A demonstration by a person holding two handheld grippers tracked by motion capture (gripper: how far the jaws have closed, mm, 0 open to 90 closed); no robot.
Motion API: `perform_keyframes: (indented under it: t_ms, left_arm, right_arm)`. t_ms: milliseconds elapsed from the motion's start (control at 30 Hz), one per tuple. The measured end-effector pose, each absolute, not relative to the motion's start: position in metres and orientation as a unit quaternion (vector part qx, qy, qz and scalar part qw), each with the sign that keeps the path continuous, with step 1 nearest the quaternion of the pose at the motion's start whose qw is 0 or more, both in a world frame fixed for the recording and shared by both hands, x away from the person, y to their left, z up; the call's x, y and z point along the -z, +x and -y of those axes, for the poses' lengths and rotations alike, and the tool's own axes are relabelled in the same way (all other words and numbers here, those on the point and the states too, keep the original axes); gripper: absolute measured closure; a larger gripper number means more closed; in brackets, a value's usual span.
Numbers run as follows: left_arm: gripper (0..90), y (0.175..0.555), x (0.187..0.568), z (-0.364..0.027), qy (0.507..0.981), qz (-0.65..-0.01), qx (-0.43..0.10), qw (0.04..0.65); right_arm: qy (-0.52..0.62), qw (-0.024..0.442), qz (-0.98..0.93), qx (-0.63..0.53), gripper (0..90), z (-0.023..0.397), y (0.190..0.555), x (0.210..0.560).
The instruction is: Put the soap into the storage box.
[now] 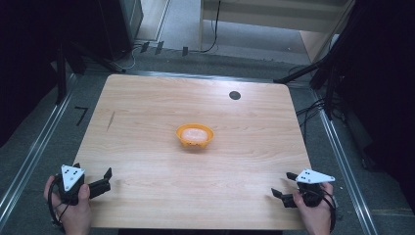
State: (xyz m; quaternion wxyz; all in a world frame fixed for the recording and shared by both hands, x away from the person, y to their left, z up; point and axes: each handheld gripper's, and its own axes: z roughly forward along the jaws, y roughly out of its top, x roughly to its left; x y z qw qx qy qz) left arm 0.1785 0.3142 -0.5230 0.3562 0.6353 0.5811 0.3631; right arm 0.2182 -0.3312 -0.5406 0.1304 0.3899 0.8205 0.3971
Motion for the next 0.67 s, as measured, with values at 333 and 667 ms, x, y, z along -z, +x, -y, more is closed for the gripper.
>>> perform_keyframes:
  t_ms: [333,667]
  left_arm:
    - [0.0,0.179,0.523,-0.313,0.640,-0.579,-0.366,0.349]
    - [0.0,0.179,0.523,-0.311,0.642,-0.577,-0.370,0.344]
  right_arm:
    - [0.409,0.129,-0.795,-0.429,13.4,0.347,0.210,0.548]
    - [0.410,0.135,-0.787,-0.441,13.3,0.350,0.209,0.552]
